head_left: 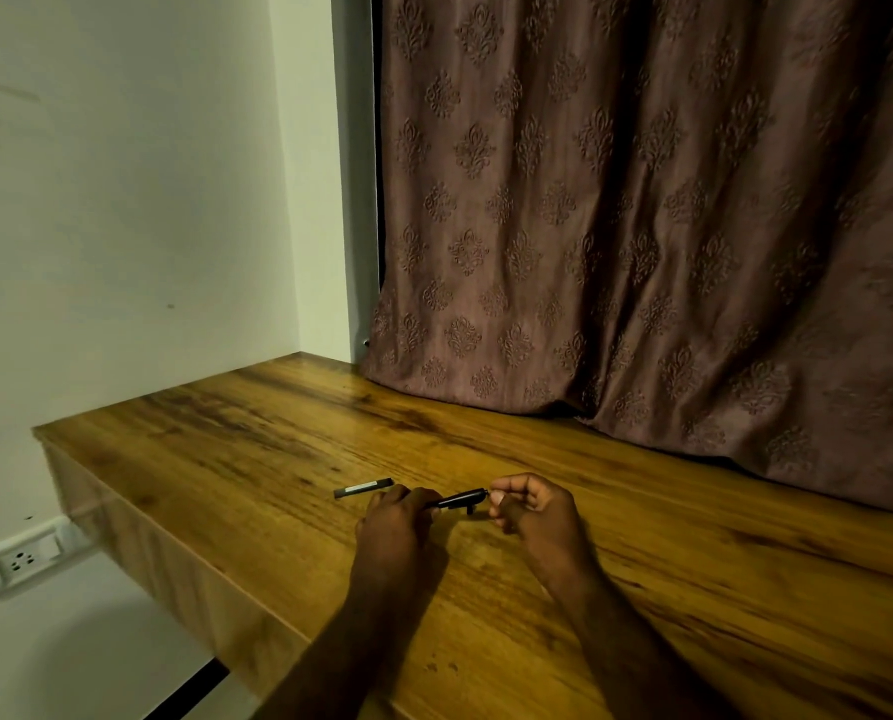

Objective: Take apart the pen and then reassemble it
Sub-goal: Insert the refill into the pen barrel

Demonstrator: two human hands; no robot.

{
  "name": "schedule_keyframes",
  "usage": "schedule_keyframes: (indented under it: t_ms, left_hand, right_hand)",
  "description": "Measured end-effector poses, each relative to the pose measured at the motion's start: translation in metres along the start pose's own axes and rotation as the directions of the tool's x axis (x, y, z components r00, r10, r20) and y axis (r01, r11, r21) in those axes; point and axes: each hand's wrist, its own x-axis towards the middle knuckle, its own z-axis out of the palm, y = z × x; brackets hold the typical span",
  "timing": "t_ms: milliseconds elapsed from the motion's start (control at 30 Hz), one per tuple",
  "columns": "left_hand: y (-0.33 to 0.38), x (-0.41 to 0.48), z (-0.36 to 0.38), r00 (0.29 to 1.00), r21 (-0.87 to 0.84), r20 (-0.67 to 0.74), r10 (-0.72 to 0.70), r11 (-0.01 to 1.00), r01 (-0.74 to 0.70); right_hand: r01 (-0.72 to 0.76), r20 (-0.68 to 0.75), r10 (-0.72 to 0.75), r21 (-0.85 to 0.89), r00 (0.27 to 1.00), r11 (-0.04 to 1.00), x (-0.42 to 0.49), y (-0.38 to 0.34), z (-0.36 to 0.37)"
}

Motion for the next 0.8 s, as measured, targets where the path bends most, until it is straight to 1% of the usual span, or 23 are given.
schedule_keyframes:
  t_ms: [167,300,467,633,800]
  left_hand:
    - [-0.0028,0.0007,0.0018,1.0,0.021,0.005,0.001,1.0,-0.001]
    - [-0.0038,0.0029,0.0022,0.999,0.053,0.039,0.006,0.999,-0.008]
    - [-0.0037,0.0045,0.0023,0.998,0.128,0.068,0.0,0.992,-0.009]
    - [-0.0025,0.0036,0.0014,0.997,0.166,0.072,0.012,0.986,-0.024]
    - [-0.0013,0.0016,0.0005,0.999,0.163,0.051,0.011,0.986,-0.019]
  right_hand:
    - [0.015,0.001,-0.015,-0.081,1.0,0.997,0.0007,0.0036,0.0005]
    - [0.018,0.005,-0.017,-0.143,1.0,0.99,0.0004,0.0043,0.0013]
    - [0.011,0.027,-0.007,-0.154,1.0,0.988,0.0001,0.0046,-0.0001]
    - [-0.012,0.052,0.017,-0.105,0.998,0.994,-0.0005,0.0036,-0.0029]
    - [0.015,0.087,-0.001,-0.166,0.996,0.986,-0.0007,0.0053,-0.0014]
